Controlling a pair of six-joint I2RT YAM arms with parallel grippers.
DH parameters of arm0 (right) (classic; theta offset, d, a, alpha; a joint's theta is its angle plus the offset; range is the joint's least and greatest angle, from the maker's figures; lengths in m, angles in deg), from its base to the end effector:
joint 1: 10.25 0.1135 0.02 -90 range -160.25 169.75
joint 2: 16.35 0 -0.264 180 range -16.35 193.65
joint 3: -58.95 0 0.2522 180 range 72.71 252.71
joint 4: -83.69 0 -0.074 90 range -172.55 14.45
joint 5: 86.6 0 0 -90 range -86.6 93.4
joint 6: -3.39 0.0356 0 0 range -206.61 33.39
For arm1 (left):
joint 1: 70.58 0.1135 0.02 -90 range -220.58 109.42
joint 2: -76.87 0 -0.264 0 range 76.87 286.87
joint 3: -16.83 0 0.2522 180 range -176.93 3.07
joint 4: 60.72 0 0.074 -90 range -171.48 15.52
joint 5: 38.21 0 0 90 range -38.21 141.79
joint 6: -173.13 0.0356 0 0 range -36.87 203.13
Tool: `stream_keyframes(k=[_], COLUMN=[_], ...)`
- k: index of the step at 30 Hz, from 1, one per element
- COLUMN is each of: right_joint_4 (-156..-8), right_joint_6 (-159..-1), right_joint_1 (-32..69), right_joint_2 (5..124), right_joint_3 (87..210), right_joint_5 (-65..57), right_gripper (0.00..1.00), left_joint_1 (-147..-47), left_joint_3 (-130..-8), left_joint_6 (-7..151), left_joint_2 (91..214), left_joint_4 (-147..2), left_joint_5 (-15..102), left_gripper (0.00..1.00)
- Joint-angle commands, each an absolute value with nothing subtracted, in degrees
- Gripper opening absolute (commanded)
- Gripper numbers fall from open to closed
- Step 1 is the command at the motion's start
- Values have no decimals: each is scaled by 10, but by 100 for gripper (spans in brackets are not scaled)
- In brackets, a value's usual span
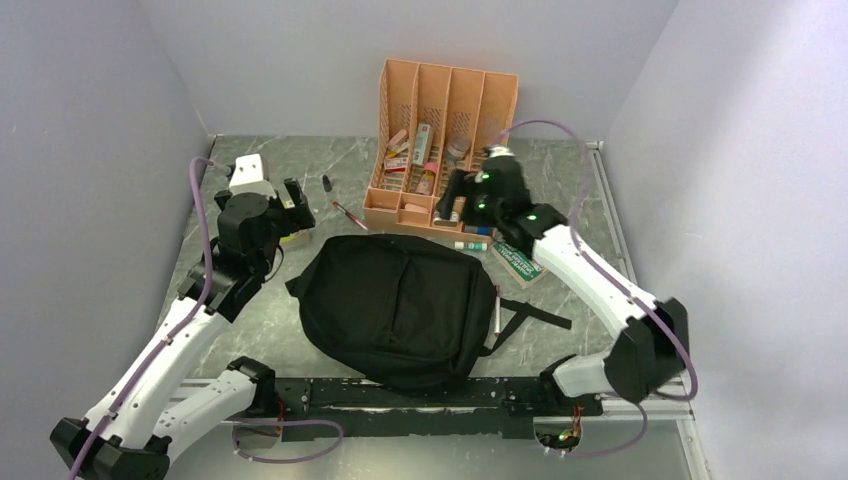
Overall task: Pack the student bag
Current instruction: Unzip the student bag at the center of the board.
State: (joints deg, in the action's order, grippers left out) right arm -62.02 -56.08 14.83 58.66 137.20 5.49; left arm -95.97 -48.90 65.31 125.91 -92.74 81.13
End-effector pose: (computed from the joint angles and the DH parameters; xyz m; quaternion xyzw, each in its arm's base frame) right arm 0.2699 0.1249 0.3263 0.0503 0.8690 0.2154 0.4426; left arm 0.1790 -0.0656 0.3575 -0.1025 0.7776 -0.0288 0.6196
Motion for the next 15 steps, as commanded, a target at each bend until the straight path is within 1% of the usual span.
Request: stream_keyframes(k=[1, 4, 7, 15], right_joint_4=[-592, -567, -554, -613], right_joint_6=[-591, -613, -614, -535], right_joint_1=[234, 286, 323, 353], right_joint_2=[656, 716, 752, 726], right_joint_3=[1417, 1452, 1458, 1372], right_joint_5=[60, 68, 88, 84], right_gripper=[88, 88, 86, 79], left_joint_1=[-963, -963, -963, -964], left_joint_3=[-487, -486, -485, -482], left_joint_6=[655, 658, 659, 617], left_joint_2=[1259, 1269, 1283, 1353], left_joint_4=[-932, -928, -921, -900], left_joint_5=[812, 791, 760, 647], left_gripper=[97, 97, 94, 91])
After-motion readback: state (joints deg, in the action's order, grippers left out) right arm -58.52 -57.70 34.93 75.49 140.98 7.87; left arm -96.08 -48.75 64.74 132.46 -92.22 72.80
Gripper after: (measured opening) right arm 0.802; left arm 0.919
